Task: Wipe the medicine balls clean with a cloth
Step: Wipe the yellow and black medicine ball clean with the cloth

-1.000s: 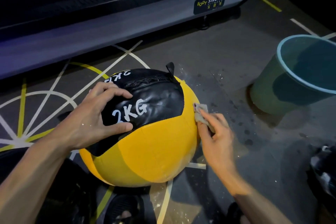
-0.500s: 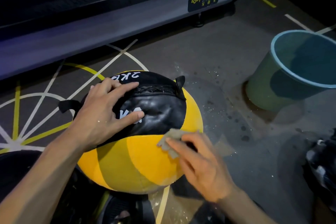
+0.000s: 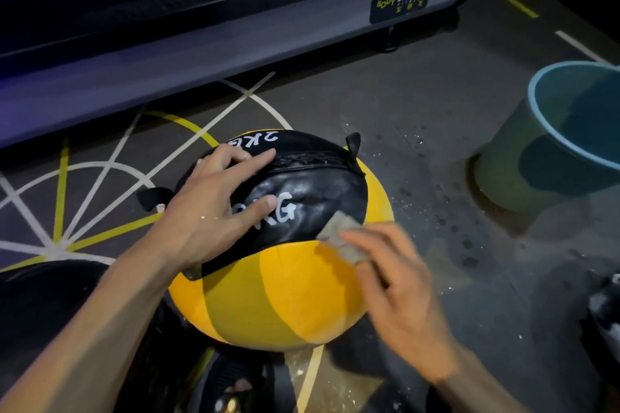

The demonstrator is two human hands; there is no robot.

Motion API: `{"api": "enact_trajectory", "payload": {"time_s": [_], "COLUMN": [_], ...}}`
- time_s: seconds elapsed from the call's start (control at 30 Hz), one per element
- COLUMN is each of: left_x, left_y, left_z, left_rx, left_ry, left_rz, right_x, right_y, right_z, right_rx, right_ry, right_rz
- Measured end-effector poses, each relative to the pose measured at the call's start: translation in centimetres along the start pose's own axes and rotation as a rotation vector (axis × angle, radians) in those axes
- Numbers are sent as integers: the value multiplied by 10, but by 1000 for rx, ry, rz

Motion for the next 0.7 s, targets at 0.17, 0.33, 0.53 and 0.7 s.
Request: {"api": "enact_trajectory", "payload": {"time_s": [0.17,0.33,0.53,0.7], "left_x": [13,14,17,27], "left_y": [9,-12,-28,-39], "left_z": [-16,-27,-29,-36], "left_rx": [-61,-8,46,117], "left_ry": [94,204,292,457], "left_rz": [-274,-446,-510,-498], "right_x": [43,34,15,18], "right_y": [26,23,-2,2], "right_z": [10,11,34,58], "right_rx": [-514,-723,-614,-262], "right_ry": [374,153,-150,9], "right_rz": [835,1147,890,-133]}}
Point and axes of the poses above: each hand's wrist, its own z-axis towards the middle knuckle, its own x-axis out of the back of the hand, y = z × x, the point moved 4 cm from there along z, towards the middle knuckle, and after that the axes turned 7 degrees about -y, right-handed, at the moved point
